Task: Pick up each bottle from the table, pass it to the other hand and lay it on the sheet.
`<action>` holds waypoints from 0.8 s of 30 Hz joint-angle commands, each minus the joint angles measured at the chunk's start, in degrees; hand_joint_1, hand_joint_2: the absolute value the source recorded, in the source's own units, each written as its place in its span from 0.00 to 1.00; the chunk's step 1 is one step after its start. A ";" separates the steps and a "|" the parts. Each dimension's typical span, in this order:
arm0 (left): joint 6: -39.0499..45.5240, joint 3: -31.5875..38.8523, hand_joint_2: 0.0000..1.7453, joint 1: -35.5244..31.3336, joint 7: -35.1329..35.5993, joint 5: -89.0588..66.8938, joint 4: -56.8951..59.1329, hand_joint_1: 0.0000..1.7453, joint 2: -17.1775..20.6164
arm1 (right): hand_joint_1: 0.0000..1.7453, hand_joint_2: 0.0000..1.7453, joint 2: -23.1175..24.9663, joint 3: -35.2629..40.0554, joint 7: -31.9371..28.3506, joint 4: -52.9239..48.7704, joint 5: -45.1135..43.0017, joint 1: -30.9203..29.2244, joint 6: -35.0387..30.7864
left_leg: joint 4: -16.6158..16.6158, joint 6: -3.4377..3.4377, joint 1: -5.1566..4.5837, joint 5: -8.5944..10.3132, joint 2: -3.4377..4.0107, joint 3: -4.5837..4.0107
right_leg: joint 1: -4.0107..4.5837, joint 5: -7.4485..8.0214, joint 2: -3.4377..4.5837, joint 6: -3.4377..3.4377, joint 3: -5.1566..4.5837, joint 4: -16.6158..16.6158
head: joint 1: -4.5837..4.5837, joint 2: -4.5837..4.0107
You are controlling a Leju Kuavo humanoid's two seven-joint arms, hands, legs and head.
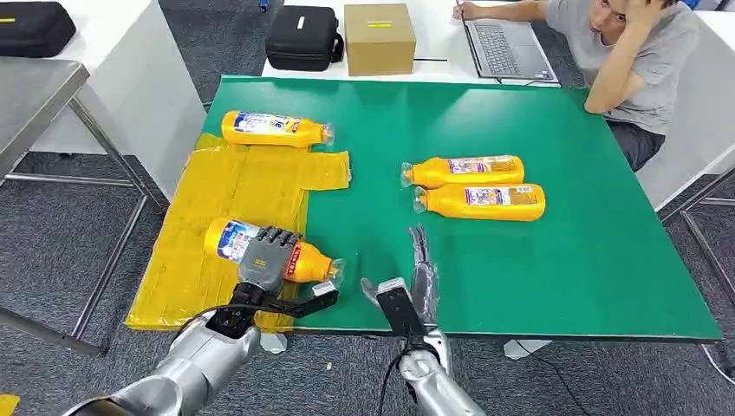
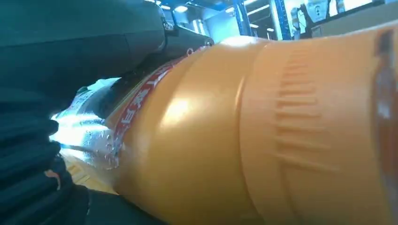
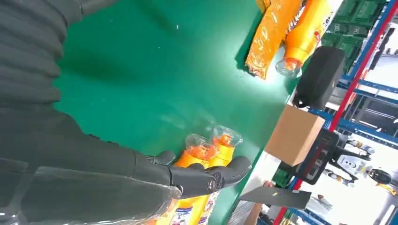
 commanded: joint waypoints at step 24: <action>0.31 1.54 1.00 -2.71 5.97 1.56 5.73 1.00 2.08 | 0.00 1.00 -0.81 3.08 -0.05 3.69 -0.51 -3.50 0.00 | -0.04 -0.25 0.01 0.15 0.18 0.24 | 0.02 0.13 0.14 -0.25 0.07 0.13 | -0.02 0.02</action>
